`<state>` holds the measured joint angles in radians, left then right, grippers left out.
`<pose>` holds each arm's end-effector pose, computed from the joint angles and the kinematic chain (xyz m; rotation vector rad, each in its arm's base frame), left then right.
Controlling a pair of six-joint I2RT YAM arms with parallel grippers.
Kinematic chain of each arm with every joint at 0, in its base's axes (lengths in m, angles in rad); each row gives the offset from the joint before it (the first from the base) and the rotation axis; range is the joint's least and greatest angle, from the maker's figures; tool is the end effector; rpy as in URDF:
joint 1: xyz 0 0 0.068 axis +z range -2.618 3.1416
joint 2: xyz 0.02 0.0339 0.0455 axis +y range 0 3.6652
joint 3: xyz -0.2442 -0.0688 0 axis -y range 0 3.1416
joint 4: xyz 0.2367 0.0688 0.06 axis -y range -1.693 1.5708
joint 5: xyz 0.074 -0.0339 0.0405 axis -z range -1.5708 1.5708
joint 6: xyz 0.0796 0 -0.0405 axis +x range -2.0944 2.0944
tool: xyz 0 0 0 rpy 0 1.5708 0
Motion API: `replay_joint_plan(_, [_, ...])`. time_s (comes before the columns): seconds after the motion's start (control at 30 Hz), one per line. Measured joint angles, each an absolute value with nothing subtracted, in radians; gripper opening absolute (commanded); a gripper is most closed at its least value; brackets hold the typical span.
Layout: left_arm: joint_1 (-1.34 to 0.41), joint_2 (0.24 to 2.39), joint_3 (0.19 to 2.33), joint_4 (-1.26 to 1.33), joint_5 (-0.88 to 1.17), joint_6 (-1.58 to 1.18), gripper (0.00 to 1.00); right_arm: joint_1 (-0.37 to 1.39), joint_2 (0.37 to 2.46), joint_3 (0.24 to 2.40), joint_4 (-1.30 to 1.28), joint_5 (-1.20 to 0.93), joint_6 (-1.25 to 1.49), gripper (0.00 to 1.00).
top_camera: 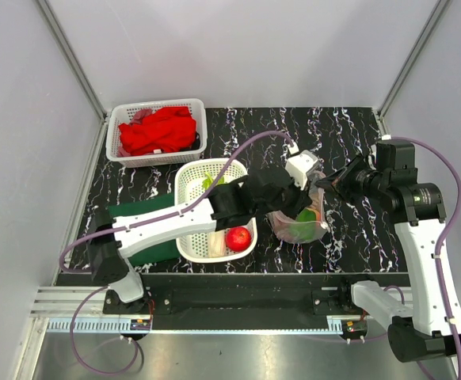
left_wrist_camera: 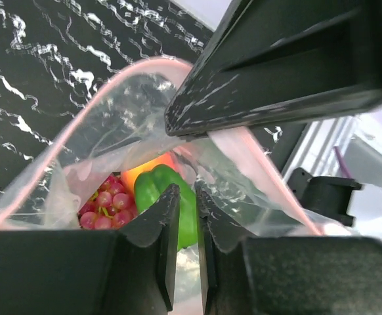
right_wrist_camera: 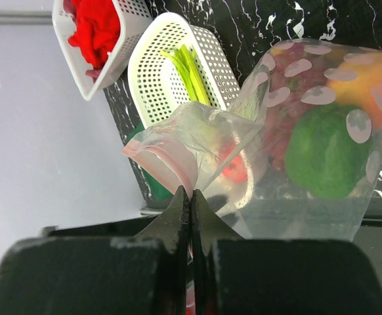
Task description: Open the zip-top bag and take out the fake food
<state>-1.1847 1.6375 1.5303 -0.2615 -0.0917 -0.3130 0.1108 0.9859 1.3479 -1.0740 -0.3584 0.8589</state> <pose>0.1653 -0.3873 0.3362 0.8057 1.8826 -0.8866 0.1934 0.0496 0.3600 0.6889 2.2976 0.8933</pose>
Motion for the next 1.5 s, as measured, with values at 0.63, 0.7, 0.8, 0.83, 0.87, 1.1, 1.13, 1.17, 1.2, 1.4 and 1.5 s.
replay_joint_plan(0.63, [-1.186,1.792,1.47,-0.247,-0.065,-0.44,0.63,0.111,0.929,1.262,-1.043,-0.319,0.952,0.0])
replay_joint_plan(0.7, [-1.186,1.809,1.47,-0.24,-0.064,-0.458,0.63,0.111,0.928,1.261,-1.045,-0.31,0.951,0.0])
replay_joint_plan(0.8, [-1.188,1.84,1.471,-0.234,-0.065,-0.473,0.63,0.111,0.921,1.254,-1.056,-0.304,0.951,0.0])
replay_joint_plan(0.83, [-1.188,1.85,1.473,-0.234,-0.067,-0.474,0.63,0.111,0.918,1.251,-1.061,-0.304,0.951,0.0])
replay_joint_plan(0.87, [-1.189,1.863,1.476,-0.234,-0.07,-0.479,0.63,0.111,0.915,1.247,-1.072,-0.299,0.949,0.0])
replay_joint_plan(1.1, [-1.209,1.93,1.524,-0.285,-0.143,-0.499,0.82,0.111,0.897,1.222,-1.107,-0.283,0.938,0.0])
replay_joint_plan(1.13, [-1.216,1.932,1.524,-0.296,-0.158,-0.501,0.83,0.111,0.895,1.219,-1.113,-0.281,0.936,0.0])
replay_joint_plan(1.17, [-1.221,1.934,1.524,-0.302,-0.168,-0.505,0.84,0.111,0.892,1.213,-1.118,-0.281,0.934,0.0])
replay_joint_plan(1.2, [-1.225,1.937,1.524,-0.31,-0.178,-0.507,0.84,0.111,0.886,1.206,-1.124,-0.279,0.933,0.0])
replay_joint_plan(1.4, [-1.241,1.964,1.535,-0.345,-0.219,-0.514,0.88,0.111,0.863,1.18,-1.151,-0.255,0.923,0.0])
replay_joint_plan(1.5, [-1.243,1.985,1.549,-0.352,-0.229,-0.516,0.87,0.111,0.855,1.174,-1.158,-0.253,0.92,0.0])
